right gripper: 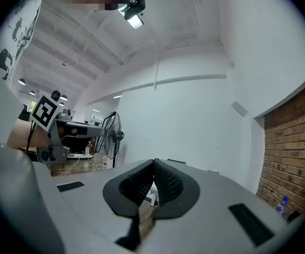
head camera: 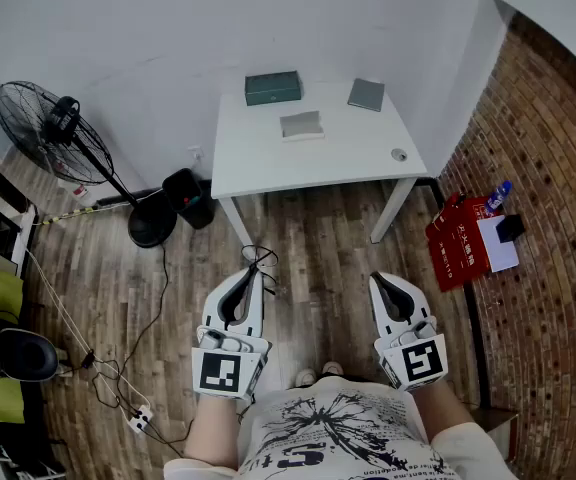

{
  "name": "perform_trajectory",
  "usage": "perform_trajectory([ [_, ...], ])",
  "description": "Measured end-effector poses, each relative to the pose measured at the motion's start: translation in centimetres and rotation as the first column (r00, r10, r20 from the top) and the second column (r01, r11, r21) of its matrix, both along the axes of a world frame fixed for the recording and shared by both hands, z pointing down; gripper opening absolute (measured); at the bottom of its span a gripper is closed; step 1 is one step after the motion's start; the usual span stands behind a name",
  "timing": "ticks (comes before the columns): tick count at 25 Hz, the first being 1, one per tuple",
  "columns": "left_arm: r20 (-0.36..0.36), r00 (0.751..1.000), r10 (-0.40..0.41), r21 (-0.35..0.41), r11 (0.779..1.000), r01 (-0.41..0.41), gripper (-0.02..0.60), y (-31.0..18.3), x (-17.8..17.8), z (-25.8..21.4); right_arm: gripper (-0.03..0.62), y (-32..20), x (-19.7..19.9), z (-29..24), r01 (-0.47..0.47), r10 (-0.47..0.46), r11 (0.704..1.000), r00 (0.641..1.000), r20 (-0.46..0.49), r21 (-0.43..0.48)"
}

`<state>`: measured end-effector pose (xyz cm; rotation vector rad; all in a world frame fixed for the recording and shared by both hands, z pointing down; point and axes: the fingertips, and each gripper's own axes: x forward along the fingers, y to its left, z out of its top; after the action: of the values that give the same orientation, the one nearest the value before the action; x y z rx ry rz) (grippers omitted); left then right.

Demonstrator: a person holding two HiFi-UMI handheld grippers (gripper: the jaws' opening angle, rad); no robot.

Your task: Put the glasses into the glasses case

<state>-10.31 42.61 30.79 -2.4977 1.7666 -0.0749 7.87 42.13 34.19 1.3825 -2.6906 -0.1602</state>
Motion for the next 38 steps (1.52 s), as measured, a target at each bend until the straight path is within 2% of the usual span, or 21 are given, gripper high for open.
perform_trajectory([
  [10,-0.008,0.999,0.044,-0.002,0.999,-0.044,0.017,-0.9,-0.5,1.5,0.012,-0.7,-1.2,0.0,-0.009,0.009,1.000,1.000,-0.019,0.011],
  [16,-0.022,0.998,0.060,-0.007,0.998,-0.060,0.015,-1.2,-1.8,2.2,0.015,-1.1,-2.0,1.1,-0.058,0.059,0.998,0.998,0.007,-0.015],
  [19,-0.057,0.997,0.053,0.011,0.999,-0.053,0.016,-2.2,-2.5,2.1,0.015,-1.6,-3.0,2.4,-0.052,0.052,0.998,0.999,-0.006,-0.029],
  [22,-0.036,0.998,0.048,-0.008,0.999,-0.048,0.016,-3.7,-3.2,2.8,0.015,-2.9,-3.6,3.4,-0.045,0.044,0.998,0.999,-0.010,-0.050],
  [25,-0.055,0.998,0.033,0.007,0.999,-0.033,0.016,-6.3,-3.2,2.8,0.015,-5.8,-3.7,3.9,-0.032,0.032,0.998,0.999,-0.006,-0.059],
  [30,-0.043,0.999,-0.002,0.019,1.000,0.003,0.015,-12.3,-2.5,3.1,0.015,-12.4,-3.4,4.4,0.013,-0.013,0.998,1.000,0.002,-0.068],
  [38,-0.046,0.996,-0.073,0.052,0.996,0.076,0.016,-25.1,-0.2,1.2,0.015,-27.1,-0.6,2.7,0.058,-0.059,0.997,0.998,-0.007,-0.046],
])
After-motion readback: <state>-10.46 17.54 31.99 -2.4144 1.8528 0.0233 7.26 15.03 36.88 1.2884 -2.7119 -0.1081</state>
